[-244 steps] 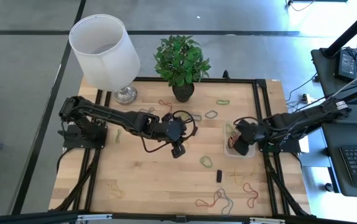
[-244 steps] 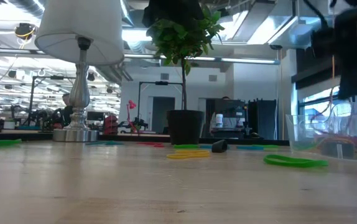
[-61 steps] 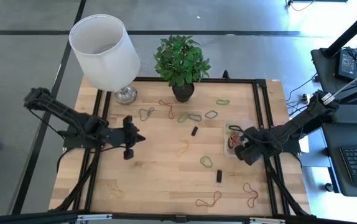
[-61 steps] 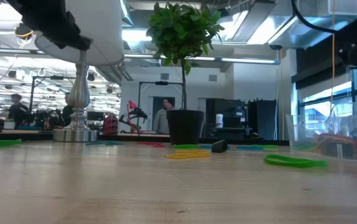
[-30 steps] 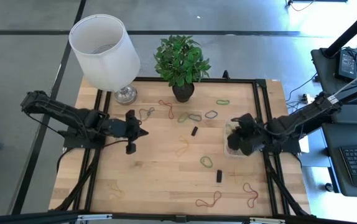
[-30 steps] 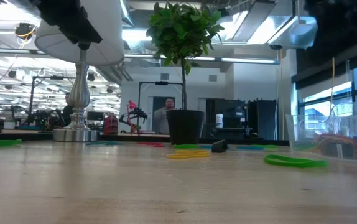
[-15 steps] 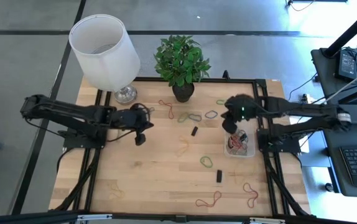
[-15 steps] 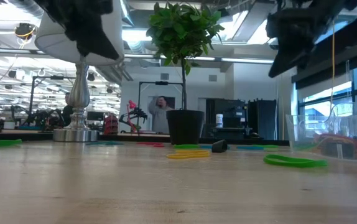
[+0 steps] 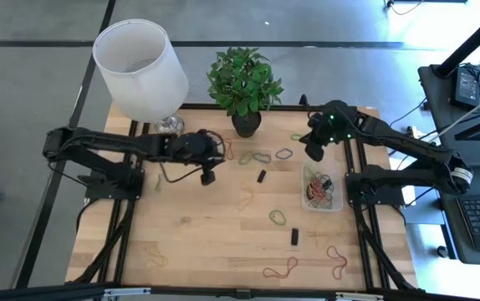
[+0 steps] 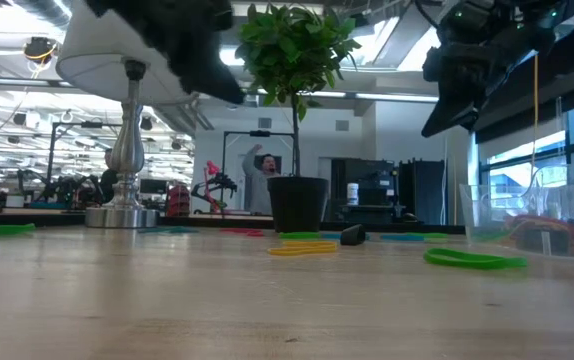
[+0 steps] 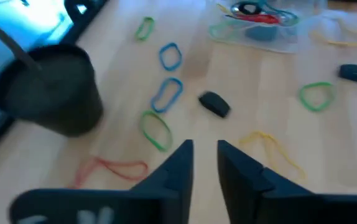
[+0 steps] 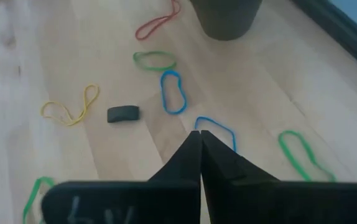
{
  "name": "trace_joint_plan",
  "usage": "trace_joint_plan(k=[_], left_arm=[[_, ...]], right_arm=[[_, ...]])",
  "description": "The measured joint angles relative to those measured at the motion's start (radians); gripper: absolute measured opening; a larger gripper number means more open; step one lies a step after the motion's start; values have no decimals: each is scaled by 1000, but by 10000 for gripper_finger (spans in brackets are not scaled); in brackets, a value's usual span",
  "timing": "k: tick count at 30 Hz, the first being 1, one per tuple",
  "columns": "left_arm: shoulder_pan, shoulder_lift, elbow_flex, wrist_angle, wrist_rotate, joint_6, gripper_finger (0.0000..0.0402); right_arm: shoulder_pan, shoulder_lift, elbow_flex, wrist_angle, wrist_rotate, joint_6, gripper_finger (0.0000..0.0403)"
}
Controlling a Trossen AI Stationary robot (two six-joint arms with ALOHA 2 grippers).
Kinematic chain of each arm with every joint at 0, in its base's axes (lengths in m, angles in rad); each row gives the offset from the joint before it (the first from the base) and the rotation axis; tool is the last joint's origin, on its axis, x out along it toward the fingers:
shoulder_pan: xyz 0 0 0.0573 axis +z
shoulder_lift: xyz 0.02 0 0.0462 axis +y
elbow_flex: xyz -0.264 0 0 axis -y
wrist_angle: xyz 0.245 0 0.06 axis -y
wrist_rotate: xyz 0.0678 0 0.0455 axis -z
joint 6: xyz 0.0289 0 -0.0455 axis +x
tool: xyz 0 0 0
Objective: Pick and place rubber bands into bin
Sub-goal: Put the red rubber band into the transparent bin
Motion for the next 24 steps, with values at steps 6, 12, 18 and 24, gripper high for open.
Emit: trace_joint_plan(k=[6, 12, 18, 24], left_arm=[[111, 142, 137, -131, -29, 114, 141], [229, 275, 174, -160, -4, 179, 193], [320, 407, 174, -126, 23, 192, 213], [367, 528, 174, -10, 23, 216, 212]], right_arm=[[-34, 0, 0, 3, -3, -7, 8], [-35, 0, 0, 3, -3, -11, 9], [-35, 0, 0, 4, -3, -34, 4], [-35, 0, 0, 16, -1, -34, 11]])
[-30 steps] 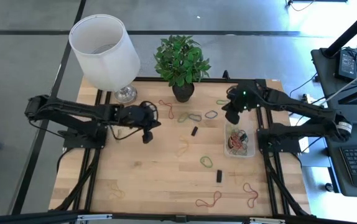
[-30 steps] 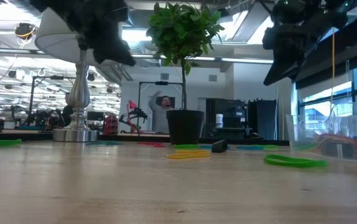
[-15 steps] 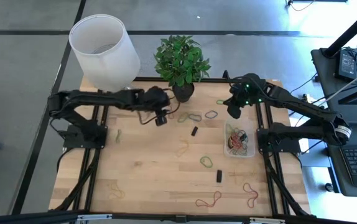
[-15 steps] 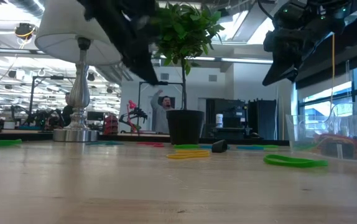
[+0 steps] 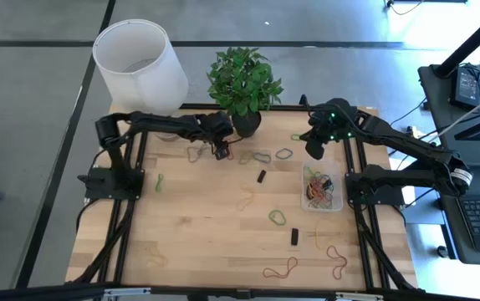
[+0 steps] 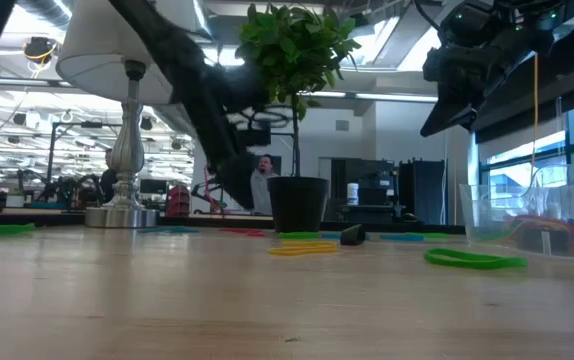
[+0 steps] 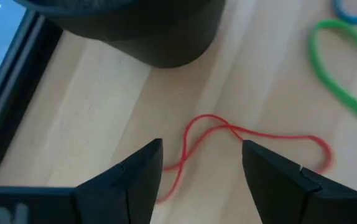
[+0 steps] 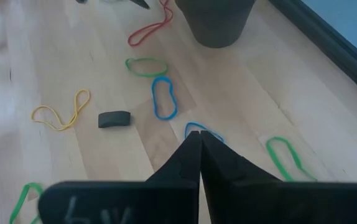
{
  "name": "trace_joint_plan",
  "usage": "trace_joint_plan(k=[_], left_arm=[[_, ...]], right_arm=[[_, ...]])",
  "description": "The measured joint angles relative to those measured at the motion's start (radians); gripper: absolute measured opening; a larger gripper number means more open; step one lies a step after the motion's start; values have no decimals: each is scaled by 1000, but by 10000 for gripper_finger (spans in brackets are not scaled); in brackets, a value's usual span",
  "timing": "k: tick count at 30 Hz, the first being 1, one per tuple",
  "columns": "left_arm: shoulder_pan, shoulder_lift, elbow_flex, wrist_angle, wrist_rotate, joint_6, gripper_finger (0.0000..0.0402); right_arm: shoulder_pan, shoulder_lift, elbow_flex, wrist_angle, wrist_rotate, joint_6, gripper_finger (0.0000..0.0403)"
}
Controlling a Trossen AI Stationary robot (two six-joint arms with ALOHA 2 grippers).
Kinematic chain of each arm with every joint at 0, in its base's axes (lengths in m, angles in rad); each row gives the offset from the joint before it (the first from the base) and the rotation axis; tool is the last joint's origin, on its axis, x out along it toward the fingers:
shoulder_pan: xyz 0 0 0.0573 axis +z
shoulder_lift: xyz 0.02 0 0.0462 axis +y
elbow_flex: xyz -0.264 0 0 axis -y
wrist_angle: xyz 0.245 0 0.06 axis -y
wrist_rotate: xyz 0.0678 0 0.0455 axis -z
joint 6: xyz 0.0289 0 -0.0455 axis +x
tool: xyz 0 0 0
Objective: Pick and place rubber bands into bin
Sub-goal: Put the red rubber band into the transparent bin
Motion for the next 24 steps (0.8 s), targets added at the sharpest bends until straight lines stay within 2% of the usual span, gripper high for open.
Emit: trace_joint_plan(k=[6, 11, 14, 18, 20, 24], left_arm=[[23, 88, 0, 40, 0, -2, 199], [27, 130, 5, 59, 21, -15, 169], [25, 142, 5, 55, 70, -14, 127], [-4, 123, 3, 46, 74, -18, 28], [-25, 98, 0, 19, 102, -18, 11], [-69, 19, 24, -42, 147, -18, 3]], right_arm=[[0, 0, 0, 4, 1, 0, 6], [0, 0, 0, 4, 1, 0, 7], [0, 0, 0, 4, 1, 0, 13], [0, 0, 0, 3, 1, 0, 17], [0, 1, 0, 3, 1, 1, 17], [1, 13, 0, 3, 1, 5, 18]])
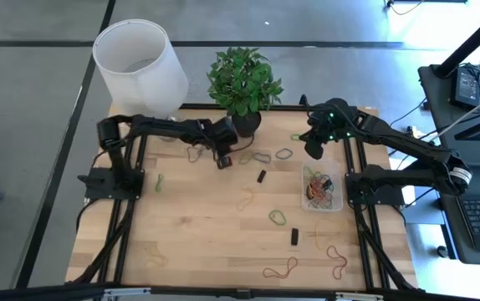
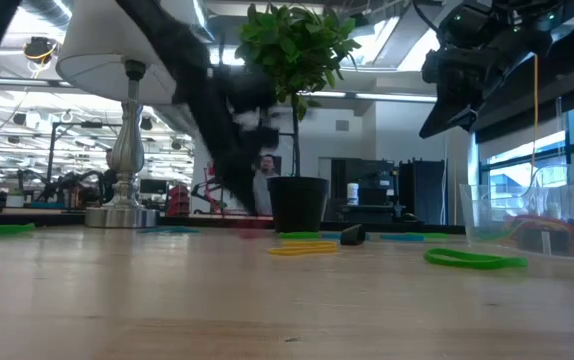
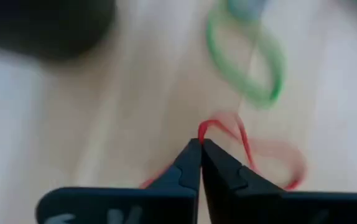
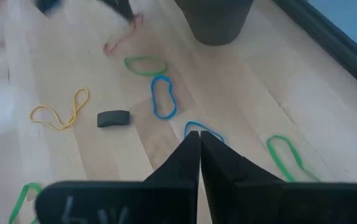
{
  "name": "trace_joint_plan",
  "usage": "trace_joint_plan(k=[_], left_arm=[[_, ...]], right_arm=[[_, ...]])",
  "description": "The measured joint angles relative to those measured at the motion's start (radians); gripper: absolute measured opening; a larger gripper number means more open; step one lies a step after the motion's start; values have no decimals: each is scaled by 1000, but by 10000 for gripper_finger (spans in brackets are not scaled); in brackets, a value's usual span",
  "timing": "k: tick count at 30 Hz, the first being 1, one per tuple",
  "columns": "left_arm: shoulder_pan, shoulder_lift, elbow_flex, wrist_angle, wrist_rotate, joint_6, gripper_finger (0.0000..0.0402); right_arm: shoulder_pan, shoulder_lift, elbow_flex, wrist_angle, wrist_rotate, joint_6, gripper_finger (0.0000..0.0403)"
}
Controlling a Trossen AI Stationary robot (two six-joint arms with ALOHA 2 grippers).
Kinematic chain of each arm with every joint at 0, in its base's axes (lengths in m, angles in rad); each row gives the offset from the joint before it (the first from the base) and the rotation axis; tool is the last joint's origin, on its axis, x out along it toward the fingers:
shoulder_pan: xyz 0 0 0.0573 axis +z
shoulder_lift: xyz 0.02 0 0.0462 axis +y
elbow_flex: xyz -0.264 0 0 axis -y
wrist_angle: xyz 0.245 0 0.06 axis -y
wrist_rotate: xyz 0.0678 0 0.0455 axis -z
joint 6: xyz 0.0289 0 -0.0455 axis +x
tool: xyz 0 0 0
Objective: Pick and place rubber bands into bin
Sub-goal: Put the red rubber band into the transparent bin
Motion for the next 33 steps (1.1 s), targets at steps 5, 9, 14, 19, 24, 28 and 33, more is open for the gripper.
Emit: trace_joint_plan(k=[5, 9, 14, 19, 24, 28, 33], left_arm=[[-45, -129, 18, -31, -32, 0, 3], [-79, -230, 24, -23, -67, 0, 3], [-106, -297, 23, -29, -115, -1, 3], [-129, -307, 23, -41, -118, -49, 3], [-160, -307, 23, -40, -119, -53, 3], [-179, -307, 23, -40, -133, -70, 3], [-199, -307, 23, -42, -154, -82, 3]], right_arm=[[23, 37, 0, 36, -1, 0, 18], [76, 75, 0, 172, -31, 27, 33], [180, 165, 0, 455, -74, 52, 78], [266, 270, 2, 826, -73, 54, 132], [341, 411, 50, 969, -30, 42, 176], [391, 523, 117, 970, -5, 2, 196], [426, 614, 194, 913, 54, -3, 195]])
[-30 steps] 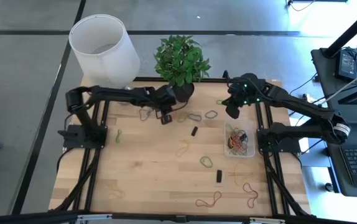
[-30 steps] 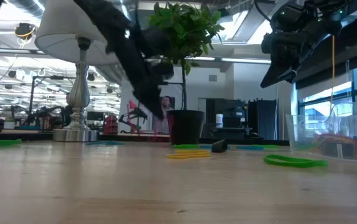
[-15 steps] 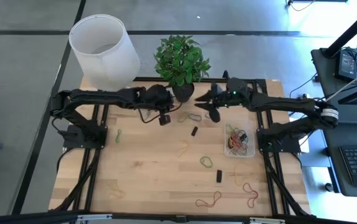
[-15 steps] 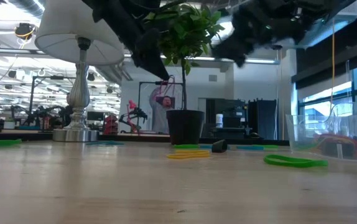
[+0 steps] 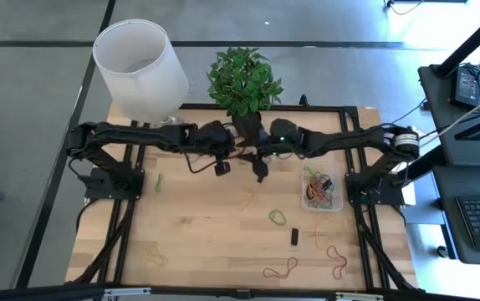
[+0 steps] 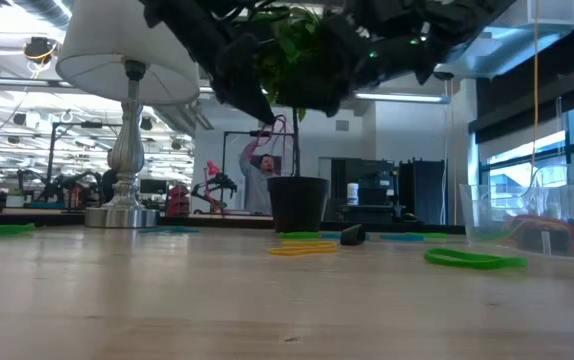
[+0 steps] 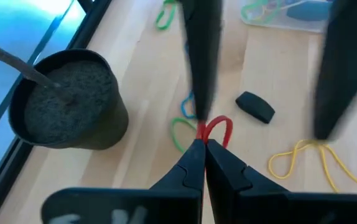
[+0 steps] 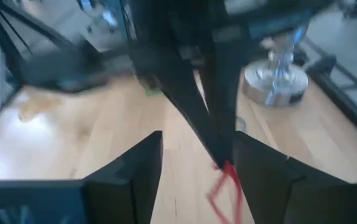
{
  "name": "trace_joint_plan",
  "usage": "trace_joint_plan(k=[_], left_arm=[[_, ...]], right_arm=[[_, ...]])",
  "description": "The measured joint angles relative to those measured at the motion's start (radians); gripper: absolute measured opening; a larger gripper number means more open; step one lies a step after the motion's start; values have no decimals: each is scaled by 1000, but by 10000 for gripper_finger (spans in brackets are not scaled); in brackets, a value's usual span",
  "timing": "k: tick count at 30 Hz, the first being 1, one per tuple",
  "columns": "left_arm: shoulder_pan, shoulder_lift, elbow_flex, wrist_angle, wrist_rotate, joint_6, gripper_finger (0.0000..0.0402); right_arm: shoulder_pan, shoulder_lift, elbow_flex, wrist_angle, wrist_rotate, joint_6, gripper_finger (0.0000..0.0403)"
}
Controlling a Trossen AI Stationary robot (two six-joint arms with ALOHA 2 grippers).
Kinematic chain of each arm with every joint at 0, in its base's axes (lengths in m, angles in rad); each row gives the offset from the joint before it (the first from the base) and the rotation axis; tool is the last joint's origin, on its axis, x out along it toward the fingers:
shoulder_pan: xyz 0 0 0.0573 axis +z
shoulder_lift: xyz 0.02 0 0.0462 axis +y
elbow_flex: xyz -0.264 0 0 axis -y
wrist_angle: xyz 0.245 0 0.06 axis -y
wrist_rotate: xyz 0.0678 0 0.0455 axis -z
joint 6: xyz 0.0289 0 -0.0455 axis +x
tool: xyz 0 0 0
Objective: Pick and place rubber bands into bin
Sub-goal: Put the red rubber band into the transparent bin
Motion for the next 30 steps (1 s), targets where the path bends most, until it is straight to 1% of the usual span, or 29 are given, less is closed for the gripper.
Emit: trace_joint_plan(k=[5, 8, 11, 15, 22, 23, 27, 30], left_arm=[[-20, 0, 0, -2, -11, -23, 3], [-31, 0, 0, -2, -20, -23, 3], [-38, 0, 0, -2, -20, -23, 3], [-43, 0, 0, -2, -29, -27, 3], [-44, 0, 0, 2, -43, -41, 3], [-43, 0, 0, 2, -43, -41, 3], [-43, 0, 0, 5, -43, -43, 9], [-43, 0, 0, 4, -43, -50, 27]], right_arm=[[6, 42, 50, -86, 12, -26, 178], [7, 49, 66, -140, 41, -15, 162], [7, 50, 76, -188, 48, -2, 142], [7, 50, 77, -215, 48, -9, 104], [7, 50, 77, -251, 45, -28, 17], [7, 50, 77, -255, 45, -28, 10], [7, 49, 77, -255, 44, -29, 13], [7, 49, 77, -255, 44, -29, 9]])
